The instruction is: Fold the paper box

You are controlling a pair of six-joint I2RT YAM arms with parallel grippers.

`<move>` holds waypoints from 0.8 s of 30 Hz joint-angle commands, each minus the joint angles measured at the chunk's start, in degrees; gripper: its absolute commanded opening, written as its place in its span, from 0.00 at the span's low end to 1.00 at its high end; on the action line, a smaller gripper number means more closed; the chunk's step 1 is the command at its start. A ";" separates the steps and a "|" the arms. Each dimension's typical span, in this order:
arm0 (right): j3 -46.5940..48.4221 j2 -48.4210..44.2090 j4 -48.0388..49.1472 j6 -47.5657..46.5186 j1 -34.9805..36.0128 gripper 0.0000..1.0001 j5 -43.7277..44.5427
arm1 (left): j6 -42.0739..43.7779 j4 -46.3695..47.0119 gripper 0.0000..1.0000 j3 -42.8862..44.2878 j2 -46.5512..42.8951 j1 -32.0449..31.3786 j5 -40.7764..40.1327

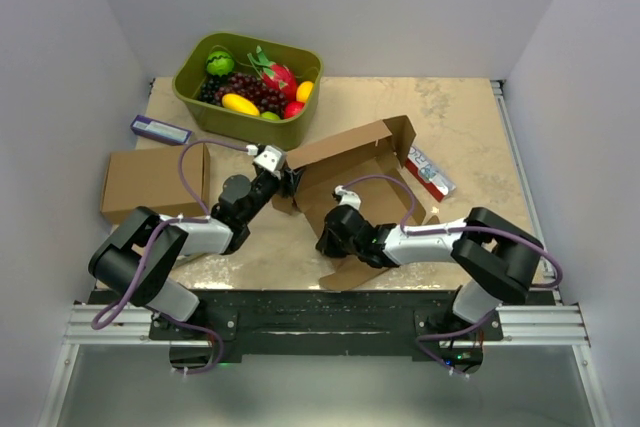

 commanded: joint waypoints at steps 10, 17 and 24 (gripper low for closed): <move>-7.32 -1.87 2.42 0.65 -4.17 0.11 -2.96 | 2.34 1.66 0.27 -0.53 -0.30 -0.33 0.76; -3.11 -10.48 -2.22 -4.53 -4.17 0.31 -1.48 | 2.43 1.57 0.27 -0.45 -0.38 -0.41 0.67; -0.56 -9.53 -4.34 -7.26 -4.43 0.31 -0.41 | 2.52 1.57 0.27 -0.45 -0.47 -0.41 0.67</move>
